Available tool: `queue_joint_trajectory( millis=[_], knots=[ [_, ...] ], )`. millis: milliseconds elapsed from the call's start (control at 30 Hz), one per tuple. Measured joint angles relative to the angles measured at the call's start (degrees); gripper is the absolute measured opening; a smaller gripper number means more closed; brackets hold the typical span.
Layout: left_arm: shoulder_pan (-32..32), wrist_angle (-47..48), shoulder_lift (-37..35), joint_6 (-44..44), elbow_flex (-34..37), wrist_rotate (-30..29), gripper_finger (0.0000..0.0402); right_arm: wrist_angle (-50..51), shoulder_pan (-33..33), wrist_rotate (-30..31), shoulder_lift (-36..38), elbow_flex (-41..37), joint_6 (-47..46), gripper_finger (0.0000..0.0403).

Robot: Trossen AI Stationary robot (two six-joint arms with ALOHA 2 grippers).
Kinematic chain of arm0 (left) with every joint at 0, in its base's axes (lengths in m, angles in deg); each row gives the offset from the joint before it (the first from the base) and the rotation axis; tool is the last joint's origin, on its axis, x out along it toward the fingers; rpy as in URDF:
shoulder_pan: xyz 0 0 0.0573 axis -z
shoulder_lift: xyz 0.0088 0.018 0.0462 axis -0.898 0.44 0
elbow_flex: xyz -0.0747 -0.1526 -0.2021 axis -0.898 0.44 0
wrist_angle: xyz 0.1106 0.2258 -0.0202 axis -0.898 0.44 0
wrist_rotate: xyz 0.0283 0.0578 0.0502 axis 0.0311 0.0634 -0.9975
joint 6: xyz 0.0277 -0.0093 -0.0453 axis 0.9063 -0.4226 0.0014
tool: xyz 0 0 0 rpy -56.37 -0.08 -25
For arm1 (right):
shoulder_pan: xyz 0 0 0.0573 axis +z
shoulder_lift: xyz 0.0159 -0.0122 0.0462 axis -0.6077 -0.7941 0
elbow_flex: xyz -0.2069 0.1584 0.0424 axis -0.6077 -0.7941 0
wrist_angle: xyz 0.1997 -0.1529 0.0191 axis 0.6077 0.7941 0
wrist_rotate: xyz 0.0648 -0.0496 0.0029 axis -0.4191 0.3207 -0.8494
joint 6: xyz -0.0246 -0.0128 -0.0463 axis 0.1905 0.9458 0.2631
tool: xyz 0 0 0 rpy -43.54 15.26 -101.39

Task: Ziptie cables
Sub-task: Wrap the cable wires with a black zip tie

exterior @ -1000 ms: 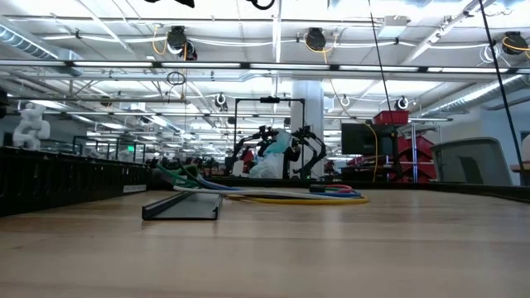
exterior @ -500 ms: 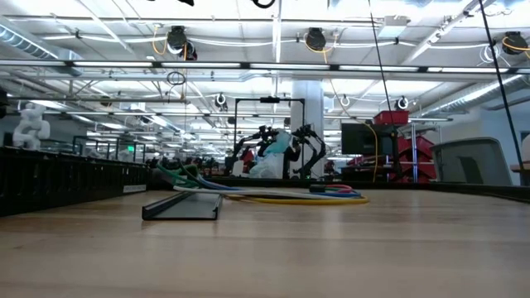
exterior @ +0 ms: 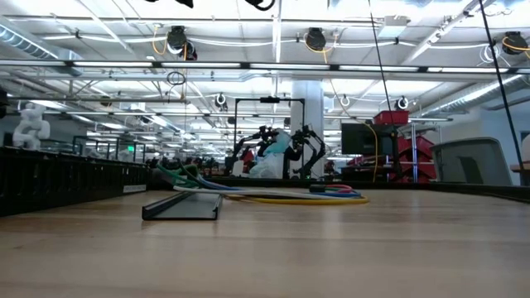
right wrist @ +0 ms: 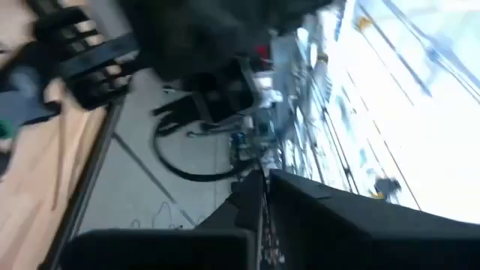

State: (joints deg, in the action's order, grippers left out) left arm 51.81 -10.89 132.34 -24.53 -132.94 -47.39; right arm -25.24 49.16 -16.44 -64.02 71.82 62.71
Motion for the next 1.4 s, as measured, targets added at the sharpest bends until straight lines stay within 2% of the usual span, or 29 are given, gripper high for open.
queue_joint_trajectory(
  millis=[267,433,500,600,667,733,833,900,1033,1100,1167,1233,1300,1400],
  knots=[
    [-3.02,1.27,0.0,1.16,-0.02,-1.51,0.0,-1.11,3.3,1.63,0.25,3.57,-7.96,0.0099],
    [-5.42,4.63,0.0,6.11,-0.02,-2.86,0.0,-10.84,5.32,1.85,0.42,3.78,-8.05,0.0148],
    [-6.18,4.45,0.0,6.27,-0.02,-3.18,0.0,-13.31,5.32,3.61,0.51,3.82,-7.61,0.016],
    [-6.83,4.44,0.0,8.06,-0.02,-4.13,0.0,-17.6,5.26,9.33,0.47,3.81,-4.44,0.0168],
    [-7.36,4.92,-0.06,11.46,-0.02,-4.45,0.0,-26.09,5.0,14.59,0.59,3.8,-10.88,0.0169],
    [-7.98,6.61,-0.5,16.56,-0.02,-4.79,0.0,-30.15,3.82,21.65,2.5,3.81,-23.35,0.0168],
    [-8.59,7.62,-1.05,25.47,-0.02,-5.63,0.0,-22.42,2.81,29.76,7.4,3.85,-41.74,0.0167],
    [-8.6,8.15,-1.9,31.83,-0.02,-7.06,0.0,-11.67,3.63,26.97,11.36,3.85,-56.94,0.0167],
    [-8.33,15.0,-5.73,48.91,-0.02,-13.21,0.0,10.44,2.26,11.03,18.46,3.85,-93.16,0.0167],
    [-7.59,18.09,-7.13,55.7,-0.02,-18.84,0.0,20.12,-0.03,9.37,19.34,3.92,-104.27,0.0167],
    [-6.68,19.21,-7.91,59.69,-0.02,-23.31,0.0,25.35,-1.6,9.13,18.22,2.28,-110.81,0.0167],
    [-5.71,18.1,-8.13,61.58,-0.02,-25.43,0.0,23.1,-3.2,7.21,16.25,-1.11,-113.6,0.0167],
    [-4.63,17.07,-8.23,62.88,-0.02,-27.42,0.0,15.42,-5.31,3.49,13.79,-5.83,-113.16,0.0167],
    [-2.84,16.47,-8.22,63.79,-0.02,-29.67,0.0,-8.75,-7.83,-5.75,10.26,-13.37,-108.29,0.0167]
  ],
)
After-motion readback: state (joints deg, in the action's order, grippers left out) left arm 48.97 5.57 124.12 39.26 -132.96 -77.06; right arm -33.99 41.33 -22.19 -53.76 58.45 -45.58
